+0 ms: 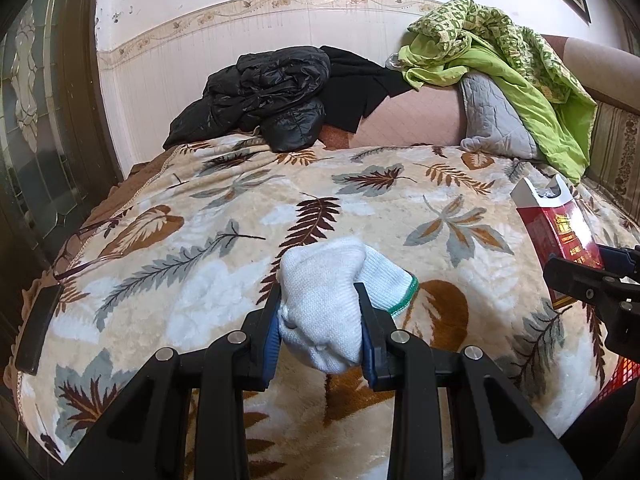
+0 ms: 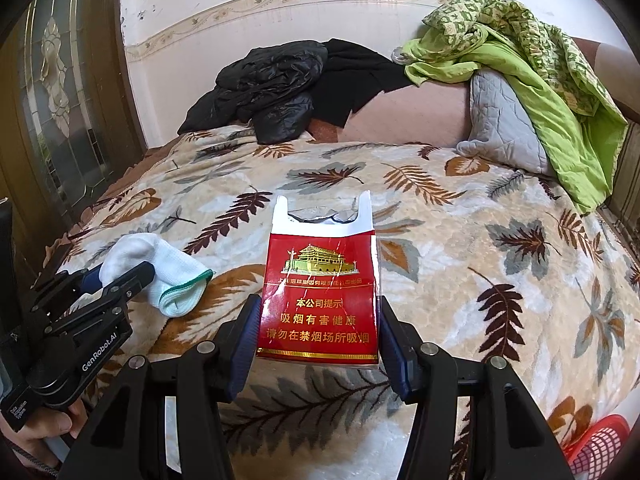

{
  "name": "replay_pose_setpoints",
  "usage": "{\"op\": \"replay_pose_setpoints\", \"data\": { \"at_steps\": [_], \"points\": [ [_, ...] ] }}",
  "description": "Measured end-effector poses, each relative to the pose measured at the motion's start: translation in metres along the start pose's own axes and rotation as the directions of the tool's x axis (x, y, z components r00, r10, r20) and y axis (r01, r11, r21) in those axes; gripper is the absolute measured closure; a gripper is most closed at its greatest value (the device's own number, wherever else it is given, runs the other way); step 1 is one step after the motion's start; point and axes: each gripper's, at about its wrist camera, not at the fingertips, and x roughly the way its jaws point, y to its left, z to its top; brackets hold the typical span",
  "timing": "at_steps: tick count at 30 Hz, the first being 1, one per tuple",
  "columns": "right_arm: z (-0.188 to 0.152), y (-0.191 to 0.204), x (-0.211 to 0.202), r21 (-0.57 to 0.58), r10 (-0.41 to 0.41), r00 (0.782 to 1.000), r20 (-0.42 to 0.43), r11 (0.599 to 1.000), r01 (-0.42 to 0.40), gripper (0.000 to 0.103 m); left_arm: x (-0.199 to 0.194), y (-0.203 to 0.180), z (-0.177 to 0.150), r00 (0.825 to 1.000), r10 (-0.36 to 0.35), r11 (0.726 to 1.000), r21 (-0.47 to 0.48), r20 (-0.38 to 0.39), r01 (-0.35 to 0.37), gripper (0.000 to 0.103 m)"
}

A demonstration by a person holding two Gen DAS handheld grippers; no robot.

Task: Collect trash
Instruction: 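Hold the white sock in the left tool while the right tool holds the red pack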

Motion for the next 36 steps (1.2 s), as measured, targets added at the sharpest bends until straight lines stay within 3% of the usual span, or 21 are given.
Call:
{"op": "replay_pose_setpoints", "data": {
  "at_steps": [36],
  "points": [
    [0.000,0.008,0.002,-0.024,0.010,1.000,-0.001,1.000,-0.010,0.044,0.004,0.029,0.001,0.996,0.085,0.994,-0.070,0.000,-0.085,0.072]
  ]
}}
